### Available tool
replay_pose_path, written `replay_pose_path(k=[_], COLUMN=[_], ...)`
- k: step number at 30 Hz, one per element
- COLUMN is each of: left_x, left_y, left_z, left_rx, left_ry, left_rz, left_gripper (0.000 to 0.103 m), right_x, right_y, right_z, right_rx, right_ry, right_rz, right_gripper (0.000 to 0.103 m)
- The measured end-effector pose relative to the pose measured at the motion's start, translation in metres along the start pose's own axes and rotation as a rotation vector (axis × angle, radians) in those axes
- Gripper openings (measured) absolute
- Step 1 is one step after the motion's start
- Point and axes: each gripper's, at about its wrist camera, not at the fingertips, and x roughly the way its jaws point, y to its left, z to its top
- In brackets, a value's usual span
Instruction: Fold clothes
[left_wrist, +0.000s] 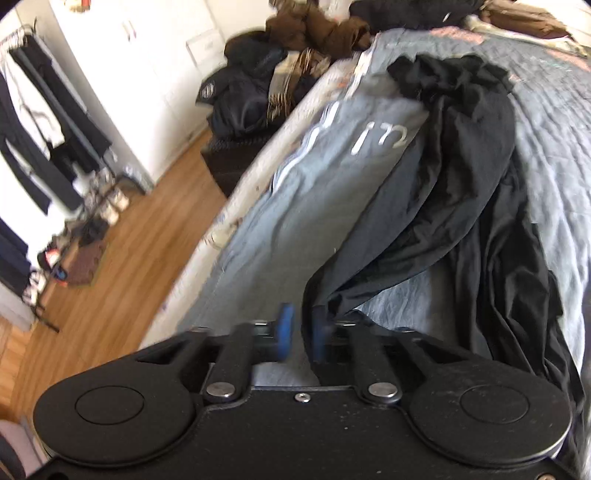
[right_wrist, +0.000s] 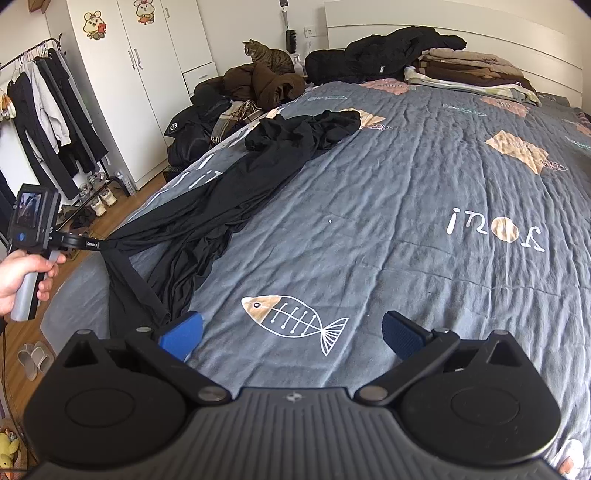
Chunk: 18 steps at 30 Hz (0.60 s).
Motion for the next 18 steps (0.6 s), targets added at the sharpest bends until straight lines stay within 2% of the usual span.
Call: replay_pose_path(k=[1, 2, 6, 9, 13, 18], left_x=[-0.008, -0.014, -0.033, -0.031, -0.008, 0.026], left_y=[-0.002, -0.009, -0.045, -0.075, -0.100, -0.139], left_z=[0.000, 0.004, 0.031, 0.049, 0.062, 0.078], left_rx=[0.011, 0.031, 0.122, 0.153, 0.140, 0.217], left_ry=[-0.038, -0.069, -0.173, -0.208, -0.212, -0.229], left_rz=[-0.002, -0.010, -0.042, -0.057, -0.129, -0.111], left_gripper=[0.063, 0.070, 0.070, 0.070, 0.070, 0.070], right_x=[0.002, 0.005, 0.024, 0.044, 0.069, 0.087], right_y=[0.001, 0.002, 0.000, -0.003, -0.005, -0.017], right_z=[0.000, 0.001, 0.008, 0.015, 0.027, 0.023], right_rx=[0.005, 0.013, 0.086, 0.145, 0.134, 0.168], right_ry=[-0.003, -0.005, -0.047, -0.087, -0.108, -0.117], right_rz=[0.002, 0.005, 0.023, 0.025, 0.032, 0.059], right_gripper=[0.103, 0.103, 0.103, 0.103, 0.103, 0.103])
